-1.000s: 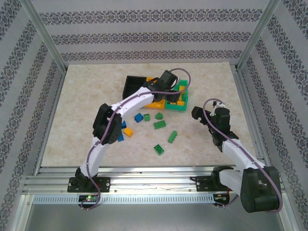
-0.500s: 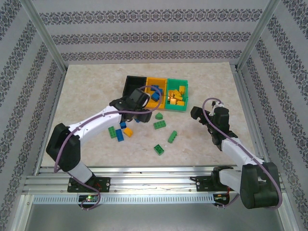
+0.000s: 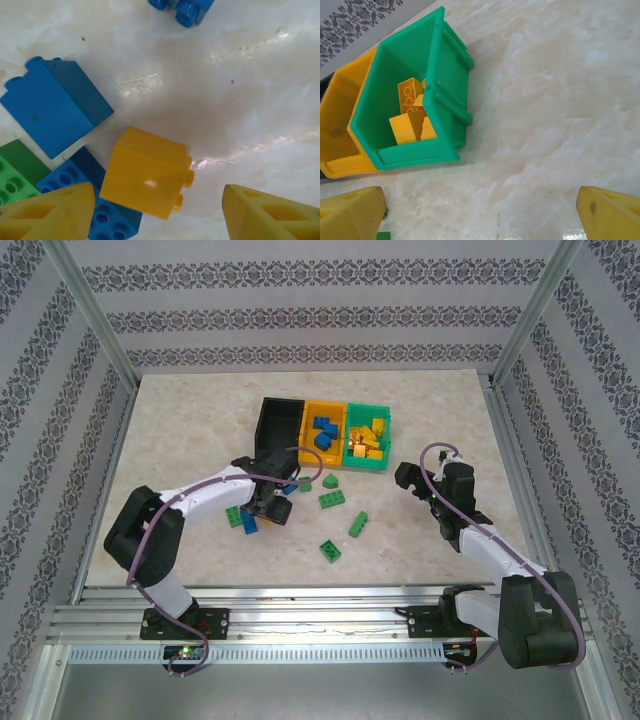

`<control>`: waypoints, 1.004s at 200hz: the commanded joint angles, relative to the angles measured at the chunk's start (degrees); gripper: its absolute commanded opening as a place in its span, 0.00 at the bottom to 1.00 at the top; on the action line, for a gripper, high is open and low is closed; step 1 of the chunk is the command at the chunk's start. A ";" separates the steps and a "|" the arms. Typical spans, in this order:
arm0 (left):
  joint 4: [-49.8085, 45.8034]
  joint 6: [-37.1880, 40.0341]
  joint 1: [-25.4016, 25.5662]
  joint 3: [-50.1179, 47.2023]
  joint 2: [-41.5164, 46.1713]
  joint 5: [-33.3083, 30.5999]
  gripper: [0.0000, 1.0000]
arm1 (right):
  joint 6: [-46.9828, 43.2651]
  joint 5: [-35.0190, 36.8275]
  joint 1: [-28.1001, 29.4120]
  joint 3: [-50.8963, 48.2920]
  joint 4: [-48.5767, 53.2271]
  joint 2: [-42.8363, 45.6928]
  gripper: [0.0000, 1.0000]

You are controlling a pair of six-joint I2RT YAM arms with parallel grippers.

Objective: Sort the legos into containers by color
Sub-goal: Pick up the lego from the center of the table, then place the lego in the container.

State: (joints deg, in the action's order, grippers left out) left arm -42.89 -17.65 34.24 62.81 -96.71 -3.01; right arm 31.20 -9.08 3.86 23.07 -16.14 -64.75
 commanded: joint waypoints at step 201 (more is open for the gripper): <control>6.79 7.25 -1.02 37.83 -18.06 16.38 0.50 | -0.55 0.55 -0.19 -0.05 -1.00 0.58 0.98</control>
State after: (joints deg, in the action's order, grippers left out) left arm -36.05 -13.74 33.61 92.68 -109.36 12.38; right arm 31.18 -9.06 3.86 23.07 -16.10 -64.12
